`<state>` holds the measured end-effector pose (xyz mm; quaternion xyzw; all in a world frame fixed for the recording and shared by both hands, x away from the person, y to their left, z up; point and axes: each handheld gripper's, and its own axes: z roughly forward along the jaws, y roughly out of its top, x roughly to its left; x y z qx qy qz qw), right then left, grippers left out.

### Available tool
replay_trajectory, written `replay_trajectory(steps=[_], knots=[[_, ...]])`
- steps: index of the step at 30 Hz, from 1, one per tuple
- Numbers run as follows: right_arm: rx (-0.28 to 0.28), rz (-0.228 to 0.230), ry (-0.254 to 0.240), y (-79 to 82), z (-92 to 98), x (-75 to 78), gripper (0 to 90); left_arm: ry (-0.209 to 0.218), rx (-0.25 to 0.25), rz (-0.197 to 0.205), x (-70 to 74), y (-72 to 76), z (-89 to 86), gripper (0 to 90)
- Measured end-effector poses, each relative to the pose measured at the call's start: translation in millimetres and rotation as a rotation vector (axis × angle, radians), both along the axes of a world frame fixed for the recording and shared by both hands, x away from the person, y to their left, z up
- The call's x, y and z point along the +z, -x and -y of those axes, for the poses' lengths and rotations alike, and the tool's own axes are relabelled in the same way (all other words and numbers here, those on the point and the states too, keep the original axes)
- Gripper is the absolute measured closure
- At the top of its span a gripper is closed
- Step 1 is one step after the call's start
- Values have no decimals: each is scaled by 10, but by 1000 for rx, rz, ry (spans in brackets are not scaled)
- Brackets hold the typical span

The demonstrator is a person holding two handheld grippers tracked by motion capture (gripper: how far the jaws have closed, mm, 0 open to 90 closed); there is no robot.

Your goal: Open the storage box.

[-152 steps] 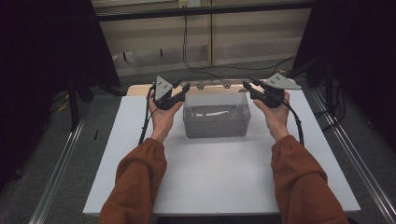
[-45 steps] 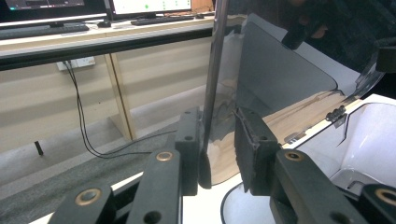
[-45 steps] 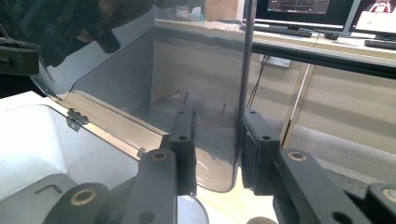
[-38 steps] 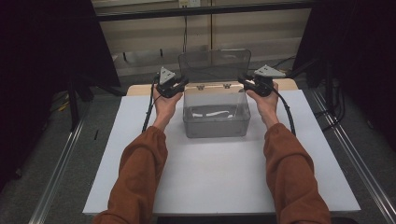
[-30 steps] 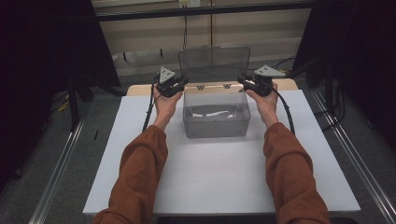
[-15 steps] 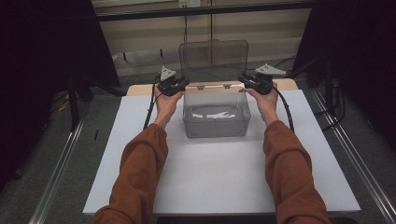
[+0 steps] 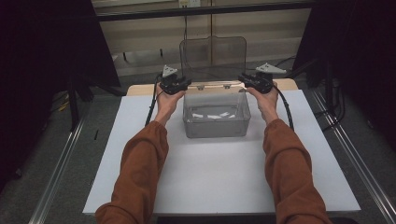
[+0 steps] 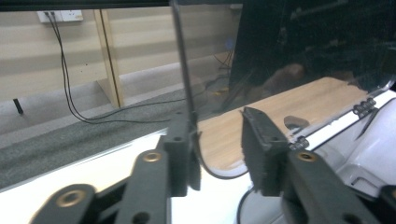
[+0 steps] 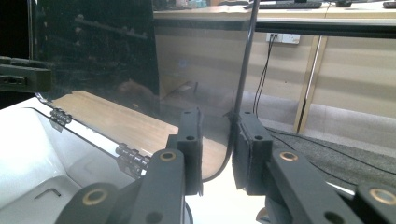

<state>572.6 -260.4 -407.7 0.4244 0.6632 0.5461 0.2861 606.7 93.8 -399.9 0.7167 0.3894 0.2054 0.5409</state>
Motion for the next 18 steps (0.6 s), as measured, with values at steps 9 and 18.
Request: replay_trajectory(steps=[9,18], knots=[[-20,-65,-34,-37,-7,41,742,8,2,-31,15,-25,-8,690],[-54,-145,-65,-78,-33,98,745,15,11,-83,58,-41,-16,710]])
